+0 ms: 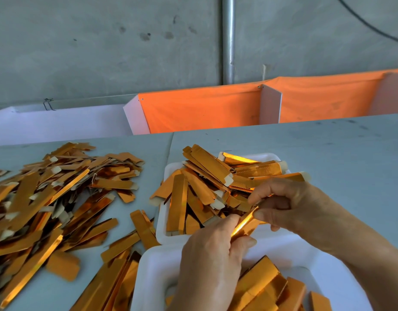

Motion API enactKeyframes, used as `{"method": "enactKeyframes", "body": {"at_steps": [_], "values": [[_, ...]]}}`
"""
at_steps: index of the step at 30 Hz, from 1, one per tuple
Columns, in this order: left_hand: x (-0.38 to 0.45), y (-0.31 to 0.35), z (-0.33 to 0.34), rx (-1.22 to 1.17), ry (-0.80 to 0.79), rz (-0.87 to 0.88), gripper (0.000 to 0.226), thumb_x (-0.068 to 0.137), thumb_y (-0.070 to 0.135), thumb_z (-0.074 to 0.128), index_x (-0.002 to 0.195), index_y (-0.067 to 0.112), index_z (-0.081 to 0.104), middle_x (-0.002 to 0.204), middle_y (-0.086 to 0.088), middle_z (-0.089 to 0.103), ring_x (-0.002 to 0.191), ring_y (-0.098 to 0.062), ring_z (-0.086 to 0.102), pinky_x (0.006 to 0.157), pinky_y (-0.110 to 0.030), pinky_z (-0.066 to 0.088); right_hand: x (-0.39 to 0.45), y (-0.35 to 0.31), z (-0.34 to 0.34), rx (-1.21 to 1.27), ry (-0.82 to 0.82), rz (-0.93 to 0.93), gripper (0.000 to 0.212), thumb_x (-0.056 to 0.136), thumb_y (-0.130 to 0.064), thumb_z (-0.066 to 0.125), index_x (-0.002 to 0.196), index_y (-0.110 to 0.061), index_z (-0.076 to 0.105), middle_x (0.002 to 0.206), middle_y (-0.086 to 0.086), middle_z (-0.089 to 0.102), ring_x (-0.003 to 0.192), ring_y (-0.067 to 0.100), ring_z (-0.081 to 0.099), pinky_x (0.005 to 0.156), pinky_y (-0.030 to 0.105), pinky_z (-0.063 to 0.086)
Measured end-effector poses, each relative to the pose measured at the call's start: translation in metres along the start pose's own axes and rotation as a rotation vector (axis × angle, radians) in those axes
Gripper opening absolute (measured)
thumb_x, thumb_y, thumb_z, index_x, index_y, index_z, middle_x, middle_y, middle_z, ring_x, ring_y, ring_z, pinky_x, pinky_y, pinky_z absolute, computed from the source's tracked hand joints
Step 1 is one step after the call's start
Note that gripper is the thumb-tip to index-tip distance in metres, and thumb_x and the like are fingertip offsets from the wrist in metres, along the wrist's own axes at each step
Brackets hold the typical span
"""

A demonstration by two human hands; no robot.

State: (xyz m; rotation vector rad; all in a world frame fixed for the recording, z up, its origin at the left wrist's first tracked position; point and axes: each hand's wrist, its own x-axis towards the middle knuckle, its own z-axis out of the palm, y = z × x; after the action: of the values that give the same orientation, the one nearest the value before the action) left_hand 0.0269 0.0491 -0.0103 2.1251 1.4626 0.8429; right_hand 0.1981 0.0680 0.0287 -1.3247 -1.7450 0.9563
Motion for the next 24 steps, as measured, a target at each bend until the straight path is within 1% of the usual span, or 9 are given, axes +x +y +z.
{"method": "enactKeyframes", "body": {"at_steps": [3, 5, 7, 11, 14, 16, 19, 22, 24], "values": [[0.0007, -0.0013, -0.0027, -0.074, -0.015, -0.035, 0.022, 0.089, 0.045, 0.057, 0.107, 0.033, 0.062, 0.079, 0.014, 0.064, 0.077, -0.006, 0.059, 0.071, -0.022, 0.050, -0.0017, -0.0006, 0.0012, -0.045, 0.003, -0.033, 0.027, 0.079, -0.001, 0.072, 0.077, -0.028, 0.071, 0.082, -0.011, 0.070, 0.070, 0.006, 0.066, 0.056, 0.017, 0.049], [0.0011, -0.0029, -0.0037, -0.114, -0.054, -0.047, 0.018, 0.089, 0.041, 0.057, 0.103, 0.032, 0.063, 0.077, 0.014, 0.068, 0.067, 0.002, 0.059, 0.061, -0.016, 0.048, -0.0021, -0.0012, 0.0026, -0.084, 0.027, -0.052, 0.028, 0.079, -0.001, 0.072, 0.073, -0.029, 0.071, 0.086, -0.012, 0.069, 0.072, 0.005, 0.066, 0.055, 0.017, 0.048], [0.0010, -0.0032, -0.0049, -0.128, -0.102, -0.042, 0.017, 0.090, 0.042, 0.056, 0.103, 0.032, 0.062, 0.073, 0.013, 0.068, 0.060, 0.005, 0.060, 0.058, -0.015, 0.048, -0.0021, -0.0016, 0.0037, -0.128, 0.036, -0.058, 0.026, 0.079, -0.002, 0.072, 0.073, -0.027, 0.070, 0.084, -0.010, 0.069, 0.072, 0.005, 0.066, 0.055, 0.017, 0.048], [0.0005, -0.0021, -0.0068, -0.017, -0.163, 0.029, 0.027, 0.092, 0.052, 0.042, 0.106, 0.034, 0.057, 0.062, 0.011, 0.063, 0.065, 0.000, 0.063, 0.066, -0.015, 0.049, -0.0012, -0.0012, 0.0039, -0.166, 0.040, -0.040, 0.020, 0.081, -0.006, 0.071, 0.076, -0.025, 0.070, 0.079, -0.010, 0.068, 0.073, 0.003, 0.064, 0.058, 0.014, 0.048], [0.0022, -0.0012, -0.0053, 0.044, -0.121, 0.053, 0.024, 0.094, 0.049, 0.040, 0.098, 0.030, 0.055, 0.072, 0.011, 0.067, 0.071, -0.003, 0.063, 0.075, -0.024, 0.051, -0.0023, -0.0018, 0.0000, -0.081, -0.090, 0.024, 0.020, 0.081, -0.008, 0.072, 0.086, -0.027, 0.069, 0.076, -0.017, 0.068, 0.070, -0.003, 0.063, 0.058, 0.010, 0.045], [0.0029, -0.0013, -0.0045, 0.047, -0.119, 0.046, 0.022, 0.095, 0.046, 0.041, 0.095, 0.028, 0.054, 0.073, 0.010, 0.068, 0.072, -0.004, 0.063, 0.075, -0.022, 0.051, -0.0035, -0.0009, -0.0021, -0.085, -0.207, 0.058, 0.025, 0.081, -0.012, 0.074, 0.094, -0.032, 0.068, 0.083, -0.020, 0.067, 0.077, -0.003, 0.063, 0.058, 0.009, 0.044], [0.0031, -0.0020, -0.0049, 0.027, -0.157, 0.025, 0.026, 0.091, 0.051, 0.048, 0.102, 0.028, 0.056, 0.070, 0.011, 0.063, 0.072, -0.005, 0.061, 0.072, -0.018, 0.049, -0.0027, 0.0019, -0.0006, -0.119, -0.234, 0.050, 0.034, 0.081, -0.013, 0.075, 0.097, -0.042, 0.066, 0.093, -0.021, 0.066, 0.084, -0.001, 0.062, 0.058, 0.011, 0.045], [0.0029, -0.0003, -0.0025, 0.119, -0.222, 0.030, 0.043, 0.079, 0.063, 0.057, 0.109, 0.033, 0.051, 0.089, 0.014, 0.059, 0.087, -0.008, 0.055, 0.081, -0.030, 0.048, -0.0017, 0.0047, 0.0017, -0.074, -0.217, 0.042, 0.039, 0.083, -0.008, 0.071, 0.093, -0.045, 0.066, 0.091, -0.019, 0.067, 0.077, 0.003, 0.063, 0.058, 0.015, 0.048], [0.0025, 0.0002, -0.0005, 0.197, -0.215, 0.043, 0.045, 0.080, 0.064, 0.056, 0.113, 0.033, 0.048, 0.094, 0.014, 0.057, 0.091, -0.011, 0.053, 0.081, -0.031, 0.047, -0.0015, 0.0054, 0.0021, -0.057, -0.226, 0.044, 0.039, 0.084, -0.008, 0.069, 0.092, -0.046, 0.066, 0.088, -0.017, 0.067, 0.076, 0.003, 0.064, 0.058, 0.015, 0.049]]}}
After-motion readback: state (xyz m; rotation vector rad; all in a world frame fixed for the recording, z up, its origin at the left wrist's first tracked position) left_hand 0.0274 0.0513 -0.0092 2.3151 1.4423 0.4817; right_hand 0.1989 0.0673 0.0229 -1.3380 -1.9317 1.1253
